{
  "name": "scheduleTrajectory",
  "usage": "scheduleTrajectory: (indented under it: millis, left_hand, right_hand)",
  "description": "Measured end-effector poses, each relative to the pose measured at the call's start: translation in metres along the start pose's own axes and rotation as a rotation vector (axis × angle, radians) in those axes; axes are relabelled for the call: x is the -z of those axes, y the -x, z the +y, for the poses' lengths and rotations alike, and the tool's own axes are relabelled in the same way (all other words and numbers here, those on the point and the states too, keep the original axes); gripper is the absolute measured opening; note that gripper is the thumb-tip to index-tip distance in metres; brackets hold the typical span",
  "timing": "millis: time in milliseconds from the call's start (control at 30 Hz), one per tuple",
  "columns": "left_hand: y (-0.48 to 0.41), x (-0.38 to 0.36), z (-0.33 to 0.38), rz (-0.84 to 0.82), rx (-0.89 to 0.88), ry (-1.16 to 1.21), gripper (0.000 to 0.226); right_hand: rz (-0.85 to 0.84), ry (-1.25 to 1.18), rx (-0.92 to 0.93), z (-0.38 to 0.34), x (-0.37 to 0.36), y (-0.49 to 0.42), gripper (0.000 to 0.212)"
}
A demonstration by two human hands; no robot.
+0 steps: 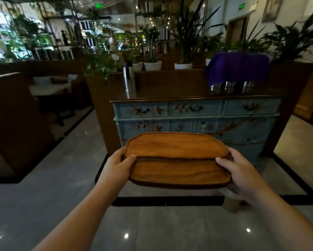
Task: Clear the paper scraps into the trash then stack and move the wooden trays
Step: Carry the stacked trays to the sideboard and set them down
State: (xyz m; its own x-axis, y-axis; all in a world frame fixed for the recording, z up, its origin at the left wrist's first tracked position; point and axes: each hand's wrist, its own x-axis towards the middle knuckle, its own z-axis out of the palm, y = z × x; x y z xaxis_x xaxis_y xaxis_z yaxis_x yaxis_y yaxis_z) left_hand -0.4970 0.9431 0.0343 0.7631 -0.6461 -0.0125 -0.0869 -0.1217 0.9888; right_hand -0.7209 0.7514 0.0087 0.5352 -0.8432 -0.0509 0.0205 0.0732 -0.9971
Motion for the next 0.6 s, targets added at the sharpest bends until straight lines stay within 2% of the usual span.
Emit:
scheduleTrajectory:
  millis: [233,367,600]
  left_hand:
    - [-0.15,-0.092,0.016,-0.066,0.036,0.003,0.031]
    - [-0.23,-0.117,0.02,-0.077,0.044,0.019,0.034]
    - [-0.381,-0.147,0.025,-0.114,0.025,0.014,0.032]
  right_hand:
    - [0.028,0.038,0.018,-0.022,0.049,-0.162,0.043]
    - [0.008,0.04,0.015,-0.029,0.055,-0.243,0.04]
    - [0.074,0.081,0.042,-0.035,0.035,-0.38,0.034]
